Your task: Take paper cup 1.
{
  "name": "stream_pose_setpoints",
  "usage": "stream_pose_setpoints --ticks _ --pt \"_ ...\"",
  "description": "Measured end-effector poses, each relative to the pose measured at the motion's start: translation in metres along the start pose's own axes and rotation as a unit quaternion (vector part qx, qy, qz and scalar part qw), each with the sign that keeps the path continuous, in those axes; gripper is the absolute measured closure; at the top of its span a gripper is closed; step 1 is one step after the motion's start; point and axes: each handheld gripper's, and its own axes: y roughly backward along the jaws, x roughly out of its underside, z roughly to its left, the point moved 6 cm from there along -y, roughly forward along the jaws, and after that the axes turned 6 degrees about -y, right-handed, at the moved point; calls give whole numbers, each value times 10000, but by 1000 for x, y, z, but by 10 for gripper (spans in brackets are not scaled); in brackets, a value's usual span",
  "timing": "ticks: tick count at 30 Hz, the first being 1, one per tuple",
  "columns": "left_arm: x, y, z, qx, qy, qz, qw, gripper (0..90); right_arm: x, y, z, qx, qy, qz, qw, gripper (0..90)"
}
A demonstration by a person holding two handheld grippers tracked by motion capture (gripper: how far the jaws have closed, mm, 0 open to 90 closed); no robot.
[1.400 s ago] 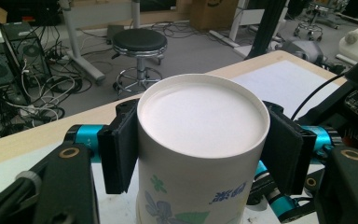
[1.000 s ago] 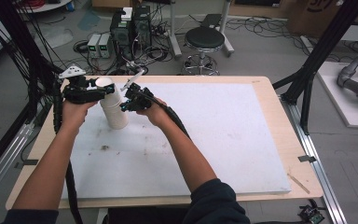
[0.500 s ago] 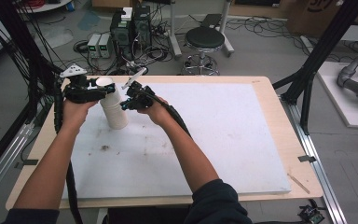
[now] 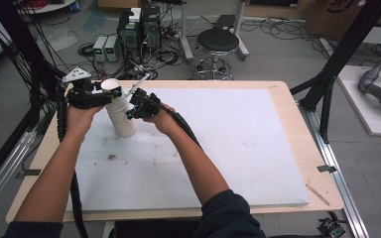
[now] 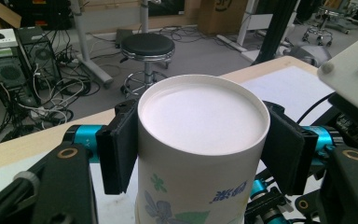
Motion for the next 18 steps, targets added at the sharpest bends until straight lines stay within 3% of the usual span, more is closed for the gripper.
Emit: stream_pose_setpoints --ticks 11,18 --pt "-20 20 5 -176 -27 -330 9993 340 3 7 -1 -57 -24 22 10000 900" --pt "-43 42 7 -297 3 -749 9968 341 14 47 -9 40 -138 -347 9993 842"
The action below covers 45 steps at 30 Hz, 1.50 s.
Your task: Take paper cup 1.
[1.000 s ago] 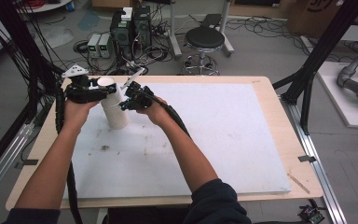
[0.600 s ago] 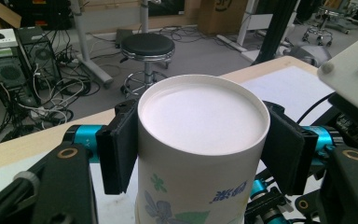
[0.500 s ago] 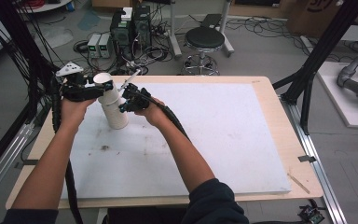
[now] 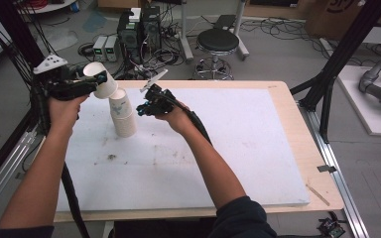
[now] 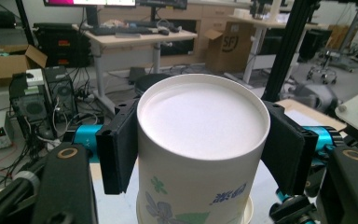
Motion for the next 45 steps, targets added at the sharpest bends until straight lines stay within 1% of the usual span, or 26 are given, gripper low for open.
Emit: stream_pose_setpoints --ticks 2,3,4,6,7,8,10,11,12,14,17,19,25,26,28,29,30,31,33,34,35,36,39,42,44,45 --pt "-11 8 1 -30 -18 -130 9999 341 7 16 -6 81 -45 -90 9999 812" --pt "-11 8 1 -30 -18 -130 9999 342 7 16 -6 81 -45 -90 9999 812" --pt "-18 13 2 -29 -21 -200 9998 342 11 27 -10 145 -96 -141 9998 753" --pt "-21 17 2 -14 -18 -256 9997 344 15 40 -13 200 -99 -290 9993 706" --pt "-21 17 2 -14 -18 -256 9997 344 19 46 -14 239 -136 -343 9990 654" --pt "-23 19 1 13 -3 -248 9997 344 19 46 -14 239 -136 -343 9990 654" --pt "-23 22 0 61 6 -271 9996 346 32 64 -21 370 -249 -455 9980 562" --pt "-23 22 0 61 6 -271 9996 347 32 64 -21 370 -249 -455 9980 562" --pt "-24 23 -1 106 21 -290 9995 347 42 76 -27 495 -409 -506 9967 436" --pt "-23 24 -3 137 3 -276 9995 348 48 84 -29 446 -545 -586 9958 403" --pt "-22 26 -7 237 -13 -237 9994 348 62 101 -32 554 -604 -752 9938 330" --pt "-22 27 -11 293 -22 -263 9992 348 71 110 -35 668 -676 -642 9934 260" --pt "-18 29 -25 529 -103 -193 9984 348 96 132 -36 785 -668 -754 9918 243" --pt "-17 29 -28 563 -106 -190 9982 349 109 141 -39 842 -669 -758 9913 236" --pt "-11 29 -40 667 -111 -168 9976 349 119 149 -40 822 -681 -824 9909 248" --pt "-11 29 -40 667 -111 -168 9976 349 126 153 -41 782 -726 -808 9910 248" --pt "-9 29 -45 706 -125 -153 9973 349 126 153 -41 782 -726 -808 9910 248" --pt "-3 28 -55 779 -161 -98 9968 349 137 160 -43 791 -690 -859 9908 248" --pt "-1 28 -59 801 -180 -88 9966 349 146 166 -44 759 -710 -904 9905 247" --pt "5 29 -70 904 -172 -123 9957 349 152 171 -44 773 -720 -916 9902 248" --pt "5 29 -70 904 -172 -123 9957 350 157 175 -44 768 -698 -970 9899 247" --pt "13 30 -79 985 -151 -124 9949 350 162 178 -43 765 -692 -994 9897 247" --pt "22 29 -88 1079 -161 -99 9940 350 171 184 -41 796 -655 -1035 9893 247" --pt "38 27 -102 1280 -143 -71 9916 350 191 193 -34 839 -932 -1178 9851 198" --pt "43 26 -107 1348 -179 -47 9907 350 195 194 -34 854 -1003 -1213 9838 197" --pt "47 25 -110 1384 -217 -31 9901 350 206 195 -32 890 -1127 -1324 9807 197"
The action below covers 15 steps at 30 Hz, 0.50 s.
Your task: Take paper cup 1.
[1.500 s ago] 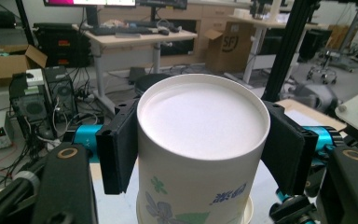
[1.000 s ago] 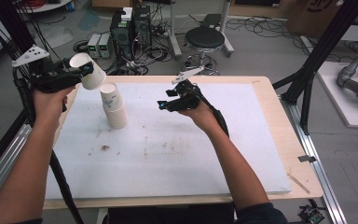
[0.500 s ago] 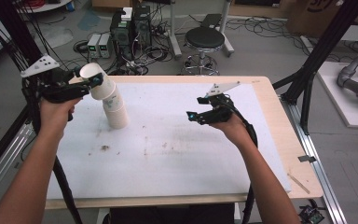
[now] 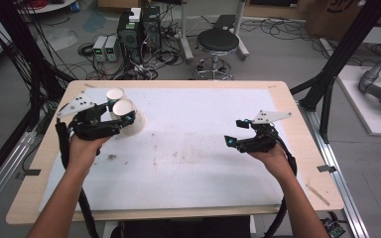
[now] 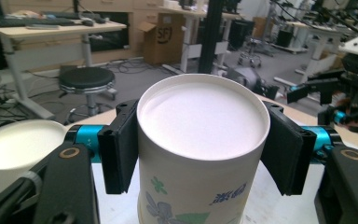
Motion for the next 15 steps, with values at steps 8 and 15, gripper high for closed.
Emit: stream_pose_setpoints --ticks 8,15 --pt "22 -23 -26 508 -67 174 9985 350 27 12 7 48 109 -194 9997 197" --pt "33 -44 -40 768 -137 208 9967 349 35 19 11 66 68 -335 9994 197"
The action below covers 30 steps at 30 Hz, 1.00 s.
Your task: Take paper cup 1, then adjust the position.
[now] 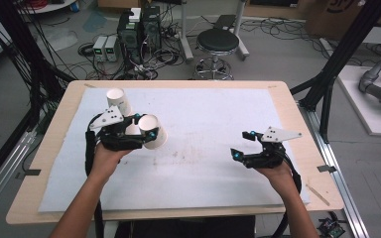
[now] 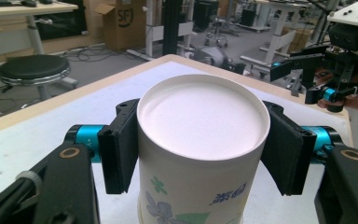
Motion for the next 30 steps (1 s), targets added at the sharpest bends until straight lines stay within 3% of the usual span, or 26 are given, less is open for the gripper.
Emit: stream_pose_setpoints --ticks 4,13,19,30 --pt "3 -11 -6 172 5 -40 9998 351 3 0 1 -29 35 19 10000 197" --pt "6 -16 -11 415 -37 -51 9991 351 -3 -5 3 -186 50 -69 9998 197" --pt "10 -18 -13 452 5 -30 9990 350 -2 -14 10 -355 21 69 9993 197" --pt "13 -22 -20 603 63 -61 9981 348 -5 -22 22 -675 80 57 9977 197"
